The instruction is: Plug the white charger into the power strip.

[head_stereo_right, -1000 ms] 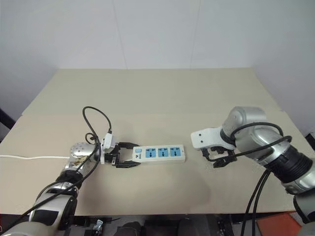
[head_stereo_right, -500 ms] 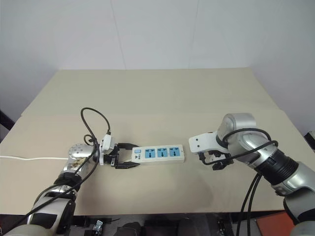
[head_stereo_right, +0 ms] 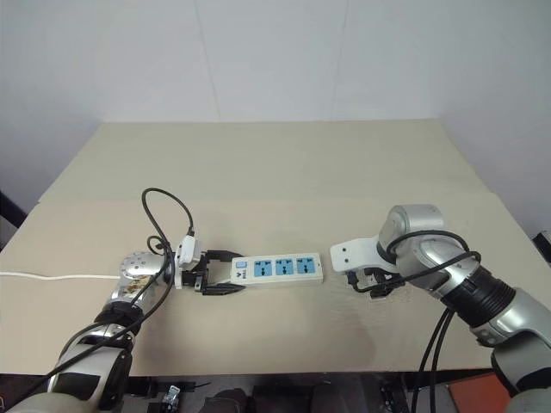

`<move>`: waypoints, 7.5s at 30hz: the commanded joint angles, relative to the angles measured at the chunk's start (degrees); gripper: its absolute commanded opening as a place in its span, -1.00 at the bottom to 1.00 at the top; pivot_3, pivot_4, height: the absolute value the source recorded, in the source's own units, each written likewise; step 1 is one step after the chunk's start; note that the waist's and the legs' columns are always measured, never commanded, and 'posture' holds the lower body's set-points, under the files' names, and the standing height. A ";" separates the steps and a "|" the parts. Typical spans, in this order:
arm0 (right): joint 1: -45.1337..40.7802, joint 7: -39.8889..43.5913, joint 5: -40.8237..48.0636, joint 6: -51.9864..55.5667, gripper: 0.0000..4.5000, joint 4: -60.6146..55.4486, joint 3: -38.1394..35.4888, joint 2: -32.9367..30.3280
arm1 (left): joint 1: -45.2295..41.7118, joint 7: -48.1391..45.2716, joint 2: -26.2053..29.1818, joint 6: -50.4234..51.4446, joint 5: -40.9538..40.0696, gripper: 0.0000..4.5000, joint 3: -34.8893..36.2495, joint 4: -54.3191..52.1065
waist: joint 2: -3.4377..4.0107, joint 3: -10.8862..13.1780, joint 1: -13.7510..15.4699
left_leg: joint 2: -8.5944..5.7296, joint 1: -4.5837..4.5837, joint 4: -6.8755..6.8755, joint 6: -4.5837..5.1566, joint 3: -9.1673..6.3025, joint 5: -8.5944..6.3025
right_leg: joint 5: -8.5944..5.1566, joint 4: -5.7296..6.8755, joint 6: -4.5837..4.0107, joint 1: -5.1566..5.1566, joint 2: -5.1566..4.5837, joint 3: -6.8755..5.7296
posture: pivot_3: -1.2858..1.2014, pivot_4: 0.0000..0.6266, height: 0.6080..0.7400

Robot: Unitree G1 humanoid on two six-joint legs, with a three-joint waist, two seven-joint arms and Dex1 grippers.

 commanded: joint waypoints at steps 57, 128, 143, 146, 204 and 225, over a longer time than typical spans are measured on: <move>10.53 -16.23 44.25 -25.02 -0.50 22.75 -35.69 44.45 | -2.90 -1.27 1.63 0.52 3.54 0.45 -3.32 6.61 | 0.10 -0.22 -0.47 | 0.05 0.49 -0.07 0.02 -0.06 -0.01 | 0.06 0.28 -0.08 0.39 0.12 0.05 | 0.03 -0.52 1.00; 3.09 -7.92 33.79 -44.44 -0.50 61.73 -29.14 45.18 | -2.37 -1.72 1.94 0.04 3.93 0.45 -3.56 5.88 | 0.48 -0.84 -1.51 | 0.07 1.03 -0.25 0.02 -0.16 -0.01 | 0.05 0.19 -0.09 0.65 0.13 0.23 | 0.03 -0.52 1.00; -2.81 -8.58 30.39 -39.27 -0.50 66.22 -27.39 45.99 | -2.62 -0.83 1.00 -0.58 4.45 0.45 -3.72 6.63 | 0.75 -1.06 -1.78 | 0.07 1.26 -0.31 0.02 -0.20 -0.01 | 0.04 0.16 -0.08 0.91 0.13 0.25 | 0.03 -0.52 1.00; -2.29 -8.55 30.54 -39.22 -0.50 66.03 -28.15 46.02 | -2.40 -0.63 1.00 -0.79 4.49 0.45 -3.63 6.71 | 0.75 -1.06 -1.78 | 0.08 1.56 -0.44 0.02 -0.20 -0.02 | 0.01 0.07 -0.05 1.21 0.13 0.25 | 0.03 -0.52 1.00; 2.24 -12.64 34.49 -35.20 0.99 40.98 -31.77 42.51 | -3.18 0.69 0.21 -0.60 5.44 0.45 -3.98 8.25 | 0.76 -0.92 -0.18 | -0.02 0.93 -0.51 0.08 -0.17 -0.05 | -0.09 0.00 0.06 0.57 0.04 0.33 | 0.03 -0.52 1.00; 1.94 -11.85 32.17 -40.77 -0.34 46.17 -29.66 42.70 | -2.73 1.00 0.51 -1.45 5.61 0.45 -4.09 7.74 | 0.76 -0.92 -0.23 | -0.02 0.93 -0.51 0.08 -0.10 -0.05 | -0.09 0.00 0.06 0.57 0.05 0.33 | 0.03 -0.52 1.00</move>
